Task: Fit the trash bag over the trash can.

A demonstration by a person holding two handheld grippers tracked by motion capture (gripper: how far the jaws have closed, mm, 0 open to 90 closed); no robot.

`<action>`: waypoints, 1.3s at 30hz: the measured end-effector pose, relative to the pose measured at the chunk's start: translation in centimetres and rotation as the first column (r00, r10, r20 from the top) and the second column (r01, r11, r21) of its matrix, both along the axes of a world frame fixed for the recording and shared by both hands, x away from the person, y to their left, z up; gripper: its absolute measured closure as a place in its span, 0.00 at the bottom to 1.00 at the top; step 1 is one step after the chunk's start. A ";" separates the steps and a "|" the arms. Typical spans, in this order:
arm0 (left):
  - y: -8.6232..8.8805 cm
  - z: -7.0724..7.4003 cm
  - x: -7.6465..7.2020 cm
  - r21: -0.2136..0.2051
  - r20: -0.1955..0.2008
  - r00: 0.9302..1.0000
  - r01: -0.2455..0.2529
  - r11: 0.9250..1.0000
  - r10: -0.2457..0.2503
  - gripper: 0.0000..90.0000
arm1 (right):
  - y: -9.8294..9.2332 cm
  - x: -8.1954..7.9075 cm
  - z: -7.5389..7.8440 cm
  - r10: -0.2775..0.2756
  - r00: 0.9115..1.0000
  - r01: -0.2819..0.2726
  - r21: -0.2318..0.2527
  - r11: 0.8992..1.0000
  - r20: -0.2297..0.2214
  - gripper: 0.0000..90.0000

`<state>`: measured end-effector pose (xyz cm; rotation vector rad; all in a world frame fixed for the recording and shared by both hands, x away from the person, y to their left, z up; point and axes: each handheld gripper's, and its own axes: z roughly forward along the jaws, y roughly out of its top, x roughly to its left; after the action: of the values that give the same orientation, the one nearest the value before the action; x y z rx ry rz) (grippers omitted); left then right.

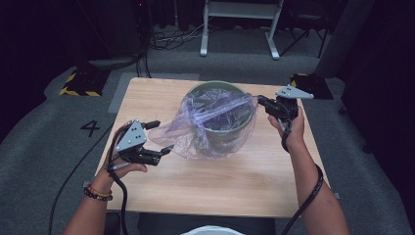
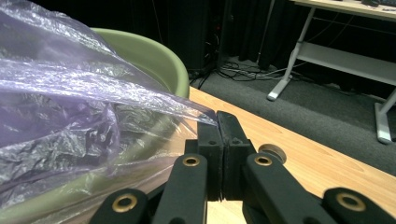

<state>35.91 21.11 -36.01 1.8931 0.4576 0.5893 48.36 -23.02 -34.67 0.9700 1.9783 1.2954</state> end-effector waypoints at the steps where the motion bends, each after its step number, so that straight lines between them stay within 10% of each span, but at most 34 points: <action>1: -0.1 0.4 0.0 -0.006 -0.003 1.000 0.013 1.000 -0.013 0.18 | 0.0 0.0 0.1 -0.001 1.000 0.001 -0.004 1.000 0.005 0.99; 5: -0.6 2.0 0.0 -0.034 0.000 0.999 0.041 0.999 -0.041 0.18 | 0.2 -0.2 0.2 0.003 1.000 -0.003 -0.005 1.000 0.009 0.99; 10: -1.0 3.3 -0.7 0.042 0.020 0.997 0.071 0.997 -0.072 0.19 | 0.0 -0.5 0.5 0.006 1.000 -0.006 -0.002 1.000 0.023 0.98; 21: -0.1 -0.6 -1.3 0.194 -0.007 0.997 -0.070 0.979 0.072 0.18 | 0.3 -1.0 0.5 0.028 0.999 -0.026 -0.039 0.999 0.035 0.98; 34: 1.2 1.4 -3.4 -0.008 0.009 1.000 0.003 1.000 -0.003 0.17 | 0.9 -1.2 0.8 0.033 0.998 -0.031 -0.050 0.998 0.048 0.97; 39: -0.7 3.3 -2.0 0.009 0.010 1.000 -0.022 1.000 0.022 0.18 | 1.1 -1.2 0.9 0.037 0.998 -0.034 -0.052 0.998 0.053 0.97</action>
<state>33.96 20.38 -32.73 1.8957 0.4705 0.6155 47.16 -21.94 -33.76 0.8709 1.9862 1.2700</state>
